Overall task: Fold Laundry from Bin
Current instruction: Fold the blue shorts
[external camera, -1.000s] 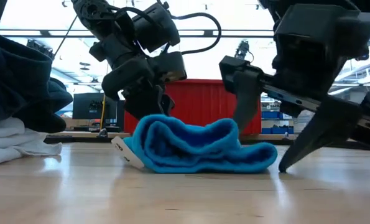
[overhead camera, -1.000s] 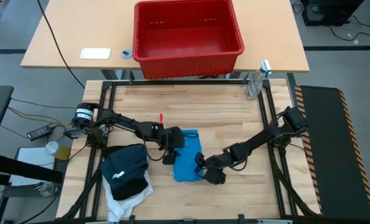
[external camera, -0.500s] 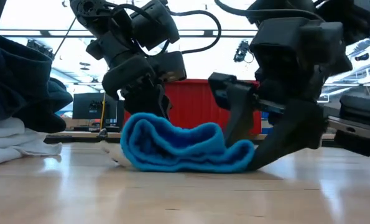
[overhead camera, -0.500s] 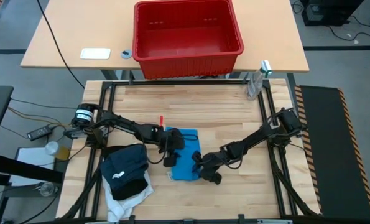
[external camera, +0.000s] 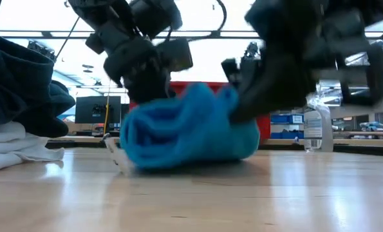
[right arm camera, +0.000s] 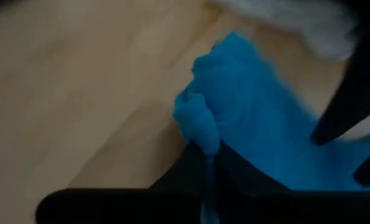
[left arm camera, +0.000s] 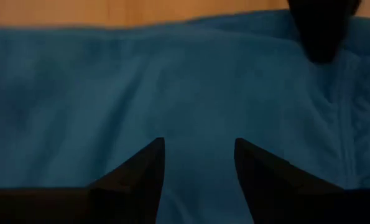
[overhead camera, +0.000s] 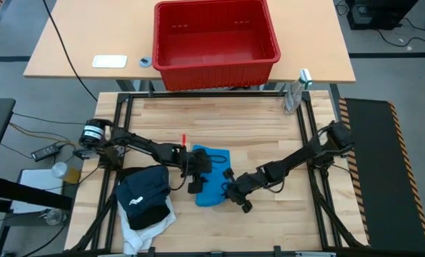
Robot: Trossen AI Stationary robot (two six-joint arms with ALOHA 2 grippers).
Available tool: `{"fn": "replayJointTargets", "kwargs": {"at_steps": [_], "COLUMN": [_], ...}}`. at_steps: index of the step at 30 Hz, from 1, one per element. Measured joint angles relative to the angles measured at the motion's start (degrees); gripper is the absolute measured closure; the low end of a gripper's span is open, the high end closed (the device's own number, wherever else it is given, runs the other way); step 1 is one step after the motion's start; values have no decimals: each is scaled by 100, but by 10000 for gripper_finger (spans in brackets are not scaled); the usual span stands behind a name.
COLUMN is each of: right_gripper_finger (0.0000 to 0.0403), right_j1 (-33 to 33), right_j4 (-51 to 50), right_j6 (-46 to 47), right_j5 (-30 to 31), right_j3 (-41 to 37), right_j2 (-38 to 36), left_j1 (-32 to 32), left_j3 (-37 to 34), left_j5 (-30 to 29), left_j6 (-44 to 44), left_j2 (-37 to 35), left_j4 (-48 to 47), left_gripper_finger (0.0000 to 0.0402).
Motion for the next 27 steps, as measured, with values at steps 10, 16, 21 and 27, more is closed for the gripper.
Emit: {"fn": "replayJointTargets", "kwargs": {"at_steps": [10, 16, 21, 27], "right_gripper_finger": [384, 385, 382, 383], "right_j1": [10, 11, 11, 11], "right_j4": [-416, -423, -344, -215], "right_j6": [1247, 2287, 3105, 3536], "right_j5": [-333, -492, -445, -398], "right_j3": [3, 3, 3, 3], "right_j2": [-536, -539, -543, -547], "left_j1": [213, 273, -8, -225], "left_j3": [4, 0, 5, 30], "left_j5": [-552, -187, 52, 14], "left_j6": [645, 876, 849, 675], "left_j2": [-496, -23, 384, 917], "left_j4": [11, 618, 1034, 1185], "left_gripper_finger": [208, 208, 208, 220]}}
